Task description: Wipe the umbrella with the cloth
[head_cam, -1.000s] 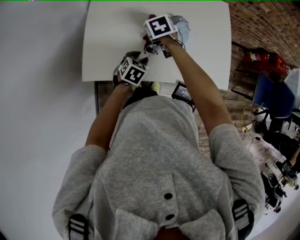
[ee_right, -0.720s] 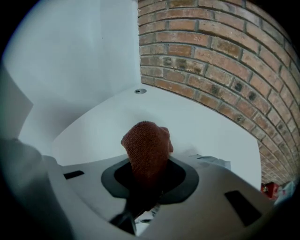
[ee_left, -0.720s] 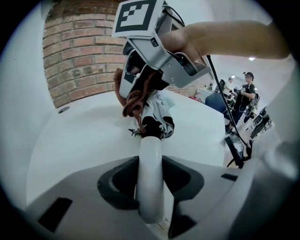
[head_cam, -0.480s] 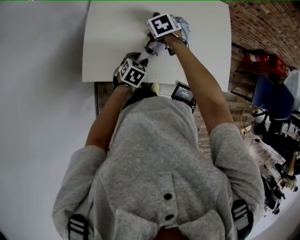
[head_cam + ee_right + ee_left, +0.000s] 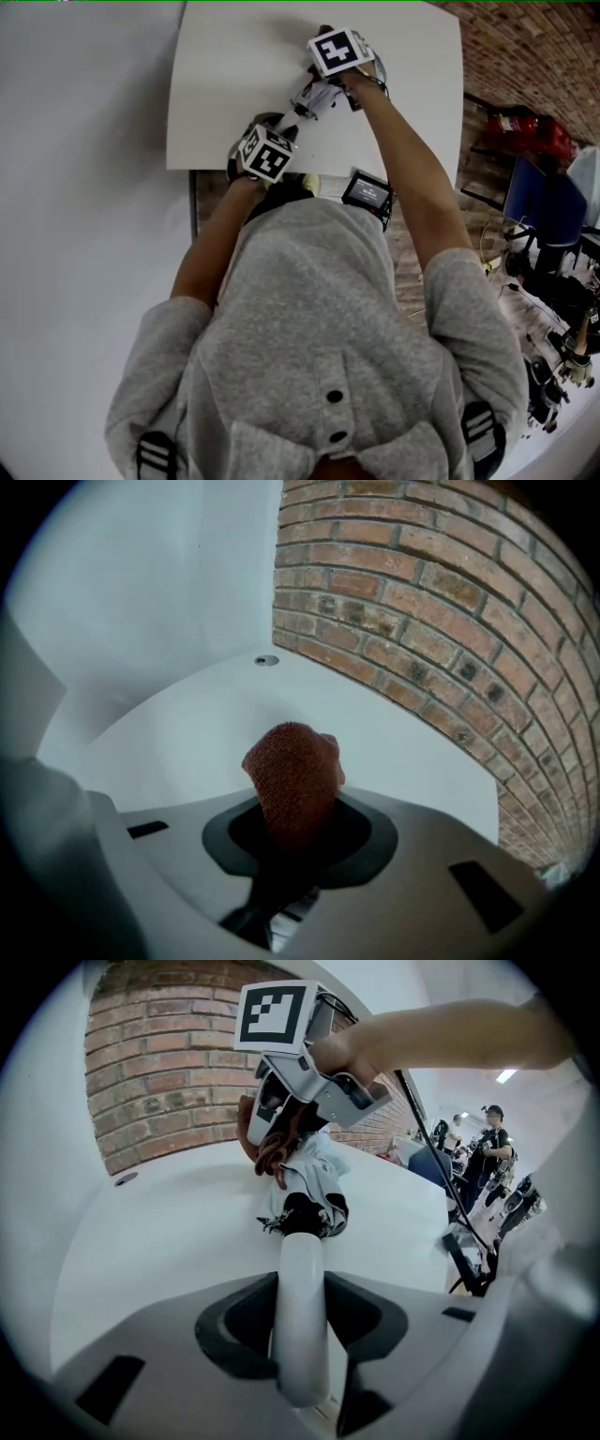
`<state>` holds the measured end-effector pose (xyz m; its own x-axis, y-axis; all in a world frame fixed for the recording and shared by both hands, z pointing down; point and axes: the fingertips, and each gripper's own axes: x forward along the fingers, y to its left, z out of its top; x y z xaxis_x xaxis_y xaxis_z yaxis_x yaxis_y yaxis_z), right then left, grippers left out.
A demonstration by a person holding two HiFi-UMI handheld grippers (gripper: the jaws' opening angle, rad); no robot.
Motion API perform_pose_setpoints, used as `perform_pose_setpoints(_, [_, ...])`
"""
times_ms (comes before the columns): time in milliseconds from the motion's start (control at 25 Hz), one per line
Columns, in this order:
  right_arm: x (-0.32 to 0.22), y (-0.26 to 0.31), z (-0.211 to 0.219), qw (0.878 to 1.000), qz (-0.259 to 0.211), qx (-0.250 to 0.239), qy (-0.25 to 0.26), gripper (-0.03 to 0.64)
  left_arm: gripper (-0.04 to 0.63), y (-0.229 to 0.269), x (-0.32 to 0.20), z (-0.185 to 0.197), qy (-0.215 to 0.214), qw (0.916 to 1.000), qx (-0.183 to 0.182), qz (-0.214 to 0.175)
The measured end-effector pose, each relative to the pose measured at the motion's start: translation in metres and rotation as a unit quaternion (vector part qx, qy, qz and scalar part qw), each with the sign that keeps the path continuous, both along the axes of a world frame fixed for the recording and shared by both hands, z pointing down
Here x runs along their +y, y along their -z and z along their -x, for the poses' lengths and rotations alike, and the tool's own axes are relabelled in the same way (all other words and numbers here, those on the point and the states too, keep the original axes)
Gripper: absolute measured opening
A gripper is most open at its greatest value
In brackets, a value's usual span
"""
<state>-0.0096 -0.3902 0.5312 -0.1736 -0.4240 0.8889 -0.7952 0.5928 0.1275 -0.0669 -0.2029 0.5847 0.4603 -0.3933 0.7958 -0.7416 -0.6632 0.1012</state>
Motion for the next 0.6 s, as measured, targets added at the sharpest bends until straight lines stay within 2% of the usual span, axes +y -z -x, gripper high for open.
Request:
perform_pose_setpoints(400, [-0.021,0.006,-0.024,1.0,-0.007,0.0,-0.02,0.098,0.156,0.0,0.0,0.001,-0.001,1.0,0.001,0.001])
perform_pose_setpoints(600, [-0.032,0.01,-0.038,0.999,-0.004,-0.016,-0.035,0.099,0.156,0.002,0.0,0.002,-0.003,1.0,0.0,0.001])
